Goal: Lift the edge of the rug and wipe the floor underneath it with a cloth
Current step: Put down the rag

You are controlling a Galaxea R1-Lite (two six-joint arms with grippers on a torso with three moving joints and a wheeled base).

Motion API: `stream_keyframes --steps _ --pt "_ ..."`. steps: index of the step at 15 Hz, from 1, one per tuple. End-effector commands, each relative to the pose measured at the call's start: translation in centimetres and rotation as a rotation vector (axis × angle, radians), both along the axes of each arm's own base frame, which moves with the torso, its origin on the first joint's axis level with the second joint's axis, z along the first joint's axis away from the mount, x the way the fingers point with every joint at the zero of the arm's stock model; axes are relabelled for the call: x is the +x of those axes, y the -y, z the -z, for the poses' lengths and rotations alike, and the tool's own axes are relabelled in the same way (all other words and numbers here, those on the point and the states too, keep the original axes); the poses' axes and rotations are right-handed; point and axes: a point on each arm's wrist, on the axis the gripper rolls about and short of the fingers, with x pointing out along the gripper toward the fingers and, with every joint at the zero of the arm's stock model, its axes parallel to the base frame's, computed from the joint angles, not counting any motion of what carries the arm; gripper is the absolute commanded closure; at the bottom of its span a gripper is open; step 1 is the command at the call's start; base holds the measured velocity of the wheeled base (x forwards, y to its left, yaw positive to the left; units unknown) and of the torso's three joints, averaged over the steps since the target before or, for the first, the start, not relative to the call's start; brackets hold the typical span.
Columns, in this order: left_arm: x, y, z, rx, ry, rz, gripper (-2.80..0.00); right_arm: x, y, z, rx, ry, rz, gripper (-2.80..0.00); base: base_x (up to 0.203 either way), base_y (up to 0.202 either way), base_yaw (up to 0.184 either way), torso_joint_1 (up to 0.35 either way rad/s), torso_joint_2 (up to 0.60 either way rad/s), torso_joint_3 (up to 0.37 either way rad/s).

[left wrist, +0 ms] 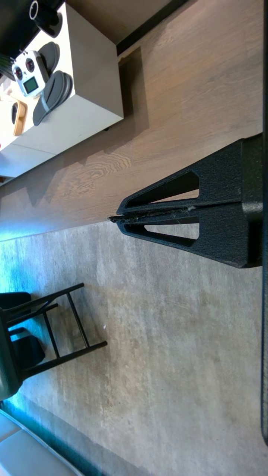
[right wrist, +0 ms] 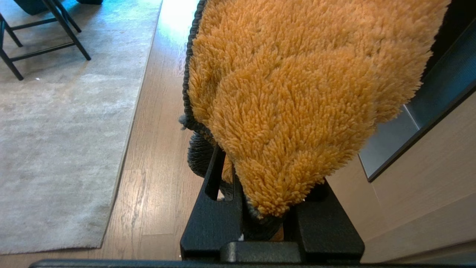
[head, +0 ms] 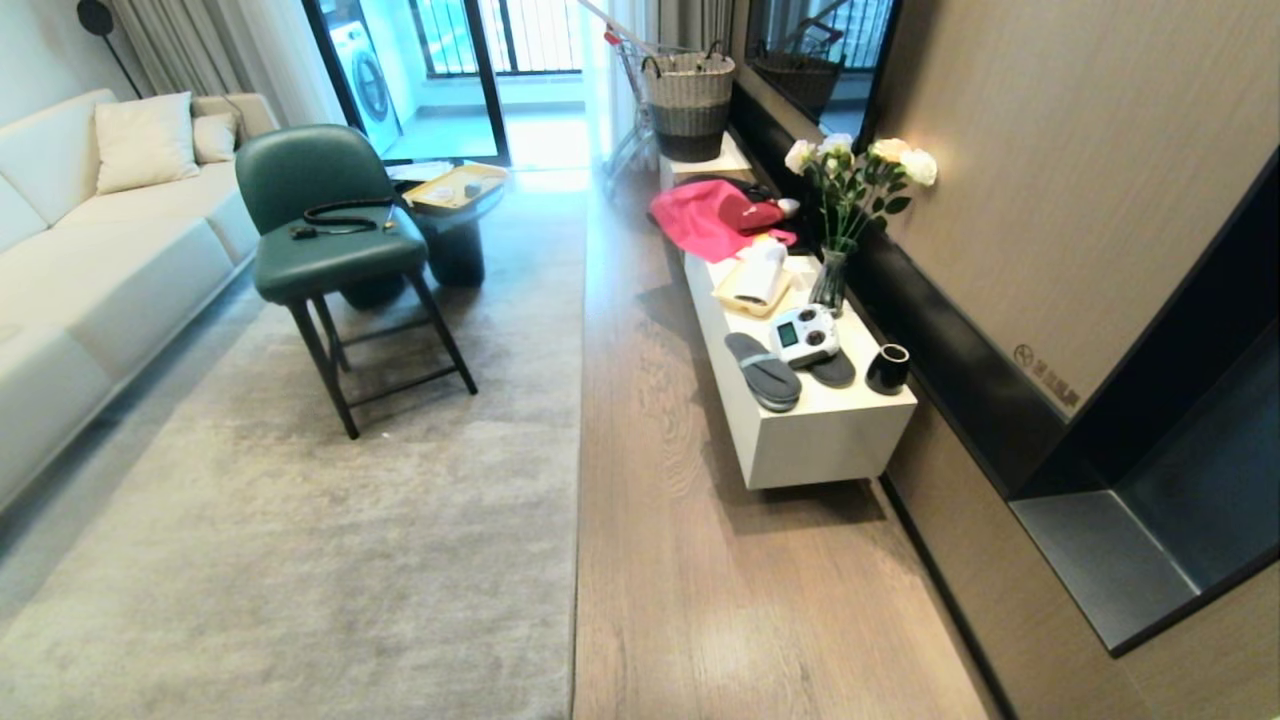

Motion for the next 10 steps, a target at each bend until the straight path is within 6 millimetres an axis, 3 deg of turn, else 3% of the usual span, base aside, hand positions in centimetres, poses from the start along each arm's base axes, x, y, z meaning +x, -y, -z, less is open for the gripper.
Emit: stream_keyframes --steps 1,10 --pt "0.00 0.00 0.01 0.000 0.000 0.000 0.00 0.00 0.00 -0.01 0.000 -0.001 -0.001 0.00 0.000 0.000 0.000 0.000 0.00 0.000" --pt "0.00 0.00 -0.01 0.000 0.000 0.000 0.00 0.01 0.00 -0.01 0.000 0.000 -0.001 0.00 0.000 0.000 0.000 0.000 0.00 0.000"
